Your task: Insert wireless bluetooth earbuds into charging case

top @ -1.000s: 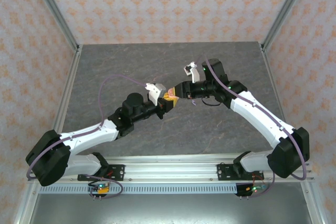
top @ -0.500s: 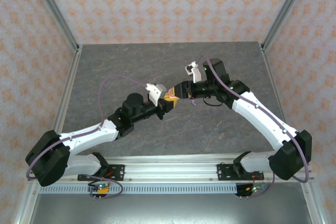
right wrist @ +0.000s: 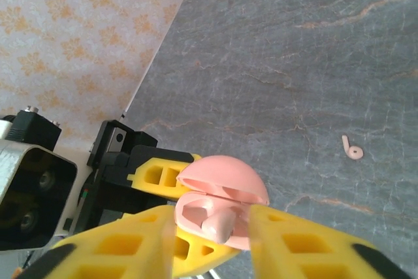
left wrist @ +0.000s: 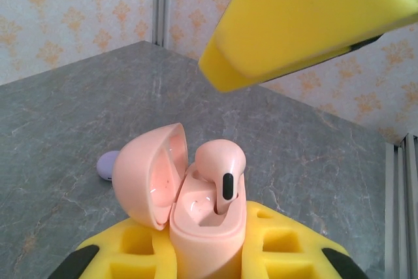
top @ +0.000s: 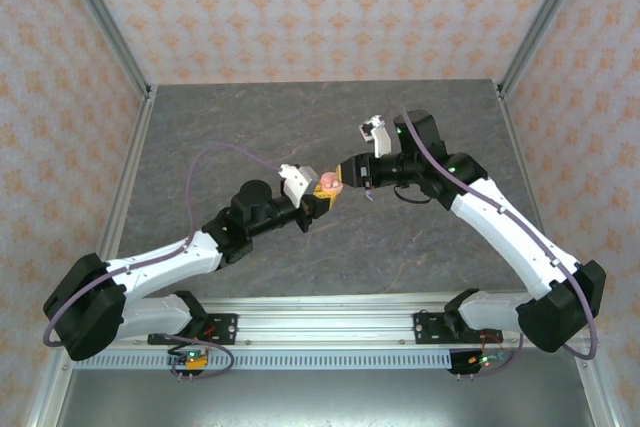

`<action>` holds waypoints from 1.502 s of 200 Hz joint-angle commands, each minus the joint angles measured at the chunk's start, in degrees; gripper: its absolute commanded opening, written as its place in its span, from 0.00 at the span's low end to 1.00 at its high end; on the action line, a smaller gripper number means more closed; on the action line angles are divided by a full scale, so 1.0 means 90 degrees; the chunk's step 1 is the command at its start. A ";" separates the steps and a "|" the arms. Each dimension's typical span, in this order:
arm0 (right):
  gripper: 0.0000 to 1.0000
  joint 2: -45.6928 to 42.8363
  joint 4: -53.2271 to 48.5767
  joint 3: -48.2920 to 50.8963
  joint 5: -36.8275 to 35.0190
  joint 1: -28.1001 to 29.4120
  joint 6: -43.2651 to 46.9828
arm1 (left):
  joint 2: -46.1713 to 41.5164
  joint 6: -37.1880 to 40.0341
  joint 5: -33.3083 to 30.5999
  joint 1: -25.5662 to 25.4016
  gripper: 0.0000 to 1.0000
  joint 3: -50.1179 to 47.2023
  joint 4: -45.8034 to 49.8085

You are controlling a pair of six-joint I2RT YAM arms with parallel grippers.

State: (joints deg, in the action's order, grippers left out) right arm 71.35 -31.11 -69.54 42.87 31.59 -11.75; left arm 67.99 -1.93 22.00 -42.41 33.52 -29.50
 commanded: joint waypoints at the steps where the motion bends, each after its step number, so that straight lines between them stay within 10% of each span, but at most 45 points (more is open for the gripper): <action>1: 0.26 -0.0116 -0.0338 -0.0181 -0.0156 0.0041 0.0165 | -0.0131 0.0228 -0.0086 -0.0052 0.04 0.0016 0.0091; 300: 0.19 0.0548 -0.0405 -0.0335 0.0523 0.0396 0.0358 | 0.0077 -0.0322 0.0539 -0.0047 0.04 0.0397 0.0049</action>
State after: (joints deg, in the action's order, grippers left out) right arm 75.66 -34.13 -70.72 43.75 33.74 -9.78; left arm 68.05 -3.86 25.58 -42.39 34.46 -26.30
